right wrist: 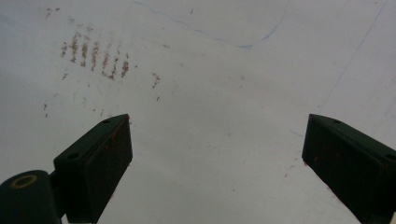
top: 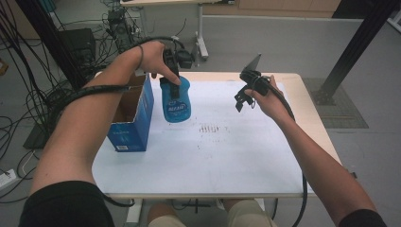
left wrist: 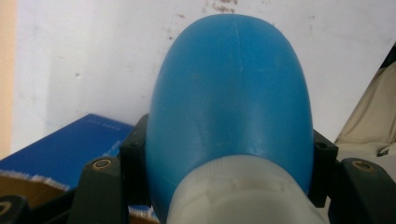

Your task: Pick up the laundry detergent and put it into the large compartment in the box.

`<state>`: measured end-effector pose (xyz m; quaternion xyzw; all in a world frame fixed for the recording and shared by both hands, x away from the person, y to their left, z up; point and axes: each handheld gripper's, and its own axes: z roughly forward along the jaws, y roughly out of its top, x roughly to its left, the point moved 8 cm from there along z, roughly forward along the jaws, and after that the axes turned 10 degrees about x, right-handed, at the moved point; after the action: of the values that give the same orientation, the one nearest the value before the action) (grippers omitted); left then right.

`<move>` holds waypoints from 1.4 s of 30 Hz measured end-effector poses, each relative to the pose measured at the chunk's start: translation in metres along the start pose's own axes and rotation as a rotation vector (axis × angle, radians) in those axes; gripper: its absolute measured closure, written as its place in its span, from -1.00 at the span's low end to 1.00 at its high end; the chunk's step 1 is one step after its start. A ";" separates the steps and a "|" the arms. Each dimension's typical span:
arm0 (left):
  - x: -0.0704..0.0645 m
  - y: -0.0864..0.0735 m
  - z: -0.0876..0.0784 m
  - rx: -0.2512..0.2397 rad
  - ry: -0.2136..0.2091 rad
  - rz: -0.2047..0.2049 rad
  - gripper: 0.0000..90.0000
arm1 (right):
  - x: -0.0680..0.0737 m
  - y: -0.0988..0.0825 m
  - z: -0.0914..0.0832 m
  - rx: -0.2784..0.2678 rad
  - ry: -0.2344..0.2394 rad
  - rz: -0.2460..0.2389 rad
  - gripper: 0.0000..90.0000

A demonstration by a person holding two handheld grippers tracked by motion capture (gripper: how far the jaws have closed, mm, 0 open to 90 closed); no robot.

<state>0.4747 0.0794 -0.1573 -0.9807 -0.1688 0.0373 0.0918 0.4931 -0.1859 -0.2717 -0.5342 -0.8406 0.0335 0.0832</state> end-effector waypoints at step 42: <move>0.004 -0.146 -0.185 -0.147 -0.008 -1.073 -0.16 | 0.003 -0.011 -0.023 -0.036 0.033 -0.045 -0.81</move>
<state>0.4506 0.1846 0.0516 -0.7604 -0.6484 -0.0228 0.0285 0.4859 -0.1887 -0.2468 -0.5172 -0.8513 0.0075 0.0881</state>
